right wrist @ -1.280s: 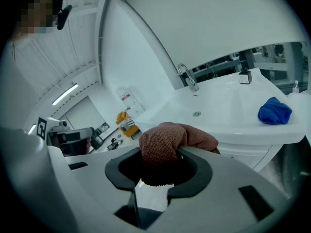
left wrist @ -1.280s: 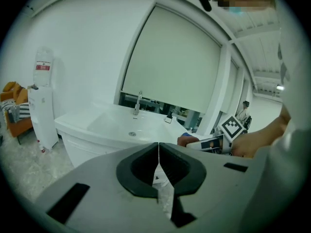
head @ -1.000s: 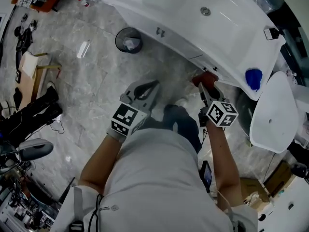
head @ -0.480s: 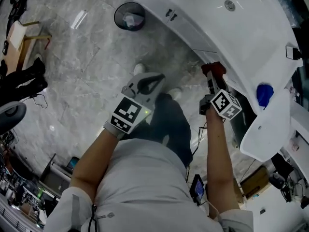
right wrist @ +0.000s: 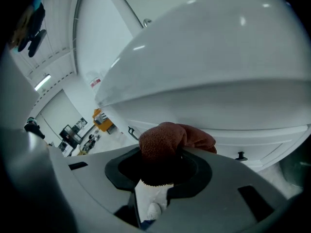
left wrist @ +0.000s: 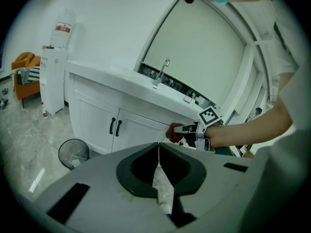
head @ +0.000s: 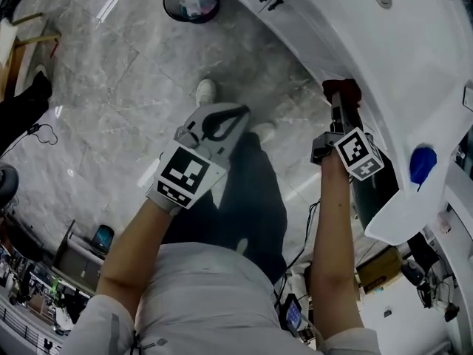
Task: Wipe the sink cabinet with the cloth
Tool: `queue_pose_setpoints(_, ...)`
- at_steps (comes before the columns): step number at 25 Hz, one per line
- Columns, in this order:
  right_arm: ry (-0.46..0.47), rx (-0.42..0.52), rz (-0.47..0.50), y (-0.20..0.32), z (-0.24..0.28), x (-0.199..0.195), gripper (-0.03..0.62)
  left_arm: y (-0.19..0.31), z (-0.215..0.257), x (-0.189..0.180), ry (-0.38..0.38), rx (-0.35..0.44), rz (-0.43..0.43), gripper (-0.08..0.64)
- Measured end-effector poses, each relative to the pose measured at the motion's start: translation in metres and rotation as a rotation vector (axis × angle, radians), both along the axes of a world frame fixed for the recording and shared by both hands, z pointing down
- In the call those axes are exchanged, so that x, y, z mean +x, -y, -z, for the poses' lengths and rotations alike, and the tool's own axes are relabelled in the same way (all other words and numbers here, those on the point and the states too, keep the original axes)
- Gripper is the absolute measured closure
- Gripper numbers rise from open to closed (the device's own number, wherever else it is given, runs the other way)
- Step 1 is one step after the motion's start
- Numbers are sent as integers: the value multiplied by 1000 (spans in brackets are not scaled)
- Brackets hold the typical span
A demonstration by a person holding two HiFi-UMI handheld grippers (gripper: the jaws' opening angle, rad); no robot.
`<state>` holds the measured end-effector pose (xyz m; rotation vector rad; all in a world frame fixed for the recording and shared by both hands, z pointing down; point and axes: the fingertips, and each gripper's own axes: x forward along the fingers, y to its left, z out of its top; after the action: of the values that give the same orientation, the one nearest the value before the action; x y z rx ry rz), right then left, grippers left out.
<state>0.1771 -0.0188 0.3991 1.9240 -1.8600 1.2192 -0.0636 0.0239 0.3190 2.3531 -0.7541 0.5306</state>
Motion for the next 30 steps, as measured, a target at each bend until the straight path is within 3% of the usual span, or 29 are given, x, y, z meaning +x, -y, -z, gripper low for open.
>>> queue_pose_setpoints(4,2,18,-72,11,-7,14,465,1,-19,5,-11,-15,-9,548)
queue_pose_setpoints(10,-6,19,-94,30,-15,24,465,4,-37,4,-12,-21,-15,548)
queue_pose_setpoints(20,-139,31,10,34,-22,26,476,4,-69,-2,-15,-55,24,548)
queue_pose_setpoints(30,-88,-59,19,32,-64,22,477,-9,-86,5,-19,-86,44,548)
